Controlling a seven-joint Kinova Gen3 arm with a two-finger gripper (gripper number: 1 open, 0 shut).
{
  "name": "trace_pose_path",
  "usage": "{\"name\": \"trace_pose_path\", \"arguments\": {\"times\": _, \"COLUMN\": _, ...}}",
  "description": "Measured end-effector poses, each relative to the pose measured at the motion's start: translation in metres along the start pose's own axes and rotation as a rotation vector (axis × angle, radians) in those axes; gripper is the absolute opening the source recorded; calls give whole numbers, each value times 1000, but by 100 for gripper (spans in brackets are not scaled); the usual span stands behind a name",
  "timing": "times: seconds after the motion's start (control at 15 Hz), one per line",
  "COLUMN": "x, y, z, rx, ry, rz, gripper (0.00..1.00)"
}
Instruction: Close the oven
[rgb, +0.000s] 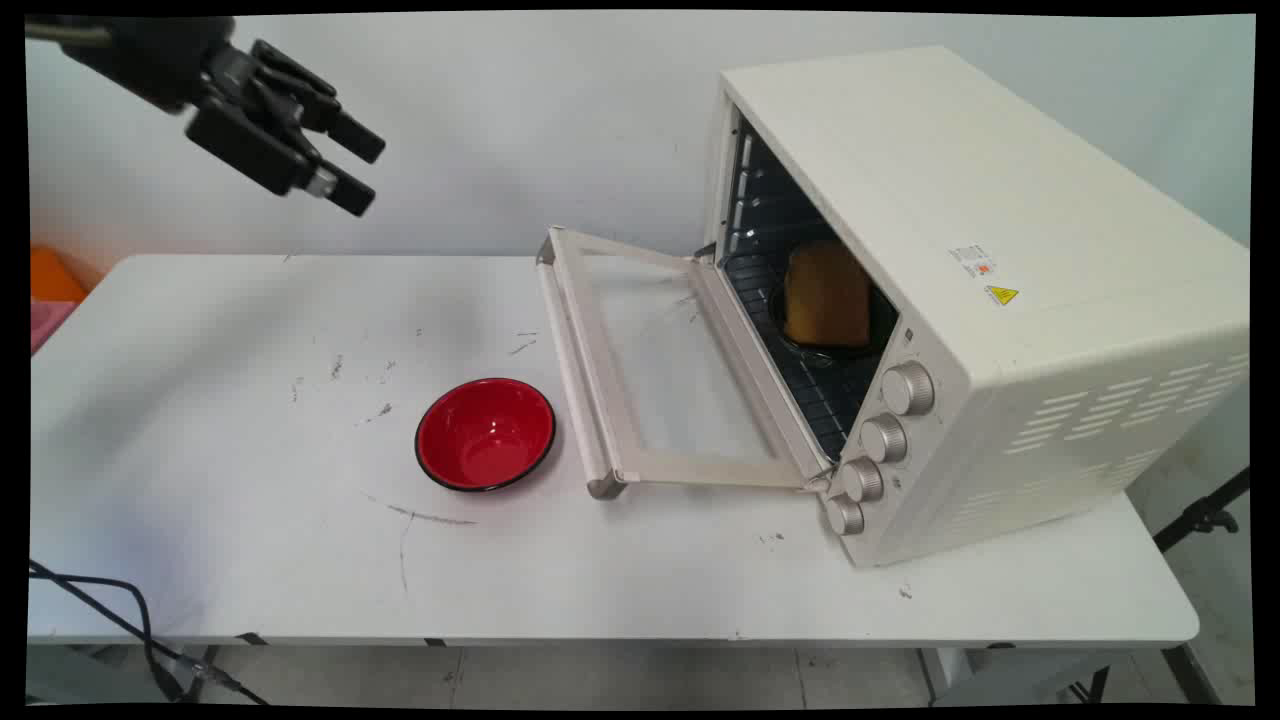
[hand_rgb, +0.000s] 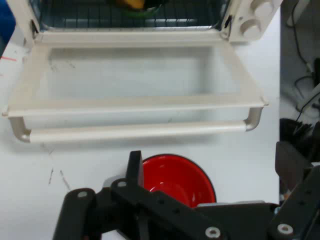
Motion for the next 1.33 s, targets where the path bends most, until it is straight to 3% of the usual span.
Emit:
{"name": "trace_pose_path", "arguments": {"times": 0.8, "x": -36, "y": -34, "z": 114, "rx": 97, "ry": -157, "rz": -50, "gripper": 100}}
{"name": "trace_pose_path", "arguments": {"times": 1.33, "x": -53, "y": -48, "z": 185, "rx": 116, "ry": -162, "rz": -60, "gripper": 100}}
